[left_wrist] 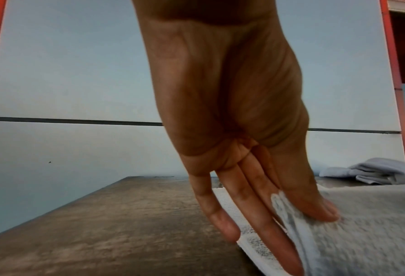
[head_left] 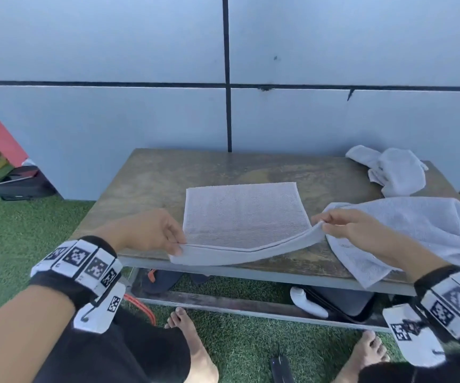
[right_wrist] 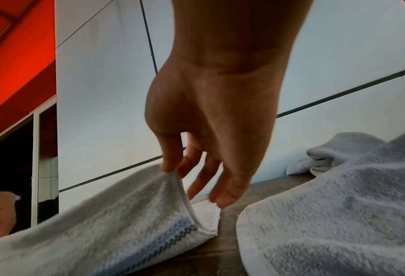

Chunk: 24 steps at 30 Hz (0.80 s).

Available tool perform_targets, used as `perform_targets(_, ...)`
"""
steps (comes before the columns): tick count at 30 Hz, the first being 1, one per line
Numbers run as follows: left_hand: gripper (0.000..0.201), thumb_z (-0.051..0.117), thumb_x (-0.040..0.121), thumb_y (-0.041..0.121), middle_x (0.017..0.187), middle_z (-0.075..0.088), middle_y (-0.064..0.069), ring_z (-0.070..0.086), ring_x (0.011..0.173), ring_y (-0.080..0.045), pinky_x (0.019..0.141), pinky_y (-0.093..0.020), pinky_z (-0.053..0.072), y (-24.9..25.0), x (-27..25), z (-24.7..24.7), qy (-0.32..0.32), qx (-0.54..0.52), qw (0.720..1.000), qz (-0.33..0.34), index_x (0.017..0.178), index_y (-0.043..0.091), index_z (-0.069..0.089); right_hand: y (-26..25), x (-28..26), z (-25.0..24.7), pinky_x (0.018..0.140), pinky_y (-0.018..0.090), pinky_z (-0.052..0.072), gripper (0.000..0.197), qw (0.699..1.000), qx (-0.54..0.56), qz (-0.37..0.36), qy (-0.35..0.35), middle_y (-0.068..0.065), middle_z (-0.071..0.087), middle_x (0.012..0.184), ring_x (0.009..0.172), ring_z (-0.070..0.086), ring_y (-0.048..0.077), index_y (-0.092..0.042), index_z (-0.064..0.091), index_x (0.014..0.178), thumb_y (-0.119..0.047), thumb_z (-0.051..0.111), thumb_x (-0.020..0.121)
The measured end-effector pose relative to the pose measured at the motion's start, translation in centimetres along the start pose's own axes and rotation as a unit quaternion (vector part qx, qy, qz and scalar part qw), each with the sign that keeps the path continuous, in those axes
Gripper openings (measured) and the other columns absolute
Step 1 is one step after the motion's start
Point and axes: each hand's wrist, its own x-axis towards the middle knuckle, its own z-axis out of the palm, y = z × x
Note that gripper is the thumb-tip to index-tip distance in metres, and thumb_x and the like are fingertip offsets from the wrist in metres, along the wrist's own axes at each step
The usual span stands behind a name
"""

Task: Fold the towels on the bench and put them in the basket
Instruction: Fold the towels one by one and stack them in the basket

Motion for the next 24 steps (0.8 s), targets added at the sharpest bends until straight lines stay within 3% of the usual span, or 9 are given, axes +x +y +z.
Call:
perform_targets(2, 0.016, 0.083, 0.079, 0.033, 0.090, 0.075, 0.021, 0.067, 0.088, 0.004, 0.088, -0.020, 0.045, -0.2, -0.3, -0.2, -0.014, -0.011, 1.000, -0.012, 0.094, 0.033, 0.078, -0.6, -0.8, -0.5, 0.081, 0.037, 0.036, 0.023, 0.999, 0.020, -0.038, -0.018, -0.007, 0.065, 0.087, 0.080, 0.050, 0.022, -0.027, 0.068, 0.082, -0.022, 0.056, 0.101)
perform_targets(4, 0.015, 0.082, 0.080, 0.035, 0.088, 0.074, 0.025, 0.067, 0.091, 0.002, 0.088, -0.019, 0.043, -0.3, -0.5, -0.6, -0.009, -0.022, 0.999, -0.026, 0.094, 0.033, 0.078, -1.3, -1.1, -0.9, 0.080, 0.034, 0.035, 0.021, 0.998, 0.026, -0.039, -0.034, -0.008, 0.065, 0.079, 0.076, 0.053, 0.013, -0.025, 0.066, 0.082, -0.021, 0.056, 0.101)
perform_targets(6, 0.014, 0.081, 0.080, 0.037, 0.085, 0.073, 0.027, 0.064, 0.091, 0.003, 0.084, -0.018, 0.040, -0.2, -0.6, -1.2, -0.001, -0.024, 0.999, -0.038, 0.094, 0.034, 0.078, -1.6, -0.8, -1.1, 0.085, 0.035, 0.040, 0.014, 0.998, 0.025, -0.023, -0.045, -0.004, 0.072, 0.083, 0.078, 0.064, 0.011, -0.019, 0.066, 0.090, -0.021, 0.056, 0.101)
perform_targets(8, 0.010, 0.078, 0.083, 0.038, 0.084, 0.073, 0.027, 0.064, 0.085, 0.006, 0.080, -0.017, 0.040, -0.1, -0.6, -1.8, -0.009, -0.023, 0.999, -0.042, 0.093, 0.034, 0.077, -1.7, 0.0, -1.1, 0.090, 0.036, 0.044, 0.013, 0.998, 0.032, -0.013, -0.046, 0.005, 0.074, 0.088, 0.082, 0.072, 0.019, -0.012, 0.066, 0.095, -0.019, 0.056, 0.101)
perform_targets(10, 0.007, 0.073, 0.088, 0.036, 0.084, 0.075, 0.020, 0.067, 0.076, 0.005, 0.076, -0.016, 0.043, 0.0, -0.1, -2.1, -0.014, -0.021, 0.999, -0.028, 0.092, 0.032, 0.077, -1.9, 1.2, -1.0, 0.088, 0.034, 0.049, 0.015, 0.999, 0.034, -0.004, -0.023, 0.010, 0.073, 0.091, 0.081, 0.074, 0.024, -0.009, 0.066, 0.094, -0.017, 0.055, 0.101)
perform_targets(13, 0.008, 0.070, 0.092, 0.029, 0.084, 0.075, 0.011, 0.068, 0.072, -0.002, 0.066, -0.011, 0.044, -0.1, 2.1, -2.1, 0.076, -0.060, 0.995, -0.013, 0.093, 0.022, 0.075, -1.7, 3.7, -0.2, 0.080, 0.038, 0.057, 0.018, 0.999, 0.027, 0.018, 0.040, 0.011, 0.072, 0.094, 0.076, 0.072, 0.021, -0.007, 0.067, 0.095, -0.019, 0.054, 0.102)
perform_targets(16, 0.009, 0.069, 0.093, 0.026, 0.088, 0.071, 0.010, 0.065, 0.081, -0.005, 0.064, -0.016, 0.043, 0.2, 4.9, -1.9, 0.194, -0.086, 0.977, -0.005, 0.092, 0.018, 0.074, -1.0, 6.7, 0.7, 0.079, 0.047, 0.055, 0.022, 0.991, 0.014, 0.043, 0.129, 0.019, 0.069, 0.092, 0.078, 0.062, 0.025, -0.006, 0.065, 0.092, -0.023, 0.055, 0.100)
perform_targets(19, 0.010, 0.067, 0.093, 0.023, 0.085, 0.068, 0.006, 0.062, 0.080, -0.008, 0.063, -0.017, 0.041, 0.7, 7.6, -1.7, 0.257, -0.067, 0.964, 0.002, 0.092, 0.016, 0.074, -0.6, 9.0, 1.4, 0.068, 0.036, 0.044, 0.027, 0.978, 0.006, 0.073, 0.196, 0.015, 0.059, 0.076, 0.072, 0.054, 0.026, -0.001, 0.062, 0.087, -0.025, 0.055, 0.098)
perform_targets(24, 0.015, 0.068, 0.092, 0.023, 0.086, 0.072, -0.006, 0.067, 0.083, -0.022, 0.071, -0.031, 0.051, -0.1, 12.0, -1.3, 0.297, -0.070, 0.952, -0.027, 0.089, 0.010, 0.074, -0.3, 11.9, 2.0, 0.056, 0.027, 0.037, 0.023, 0.964, -0.032, 0.099, 0.245, 0.007, 0.059, 0.074, 0.065, 0.051, 0.020, -0.006, 0.062, 0.087, -0.024, 0.054, 0.098)
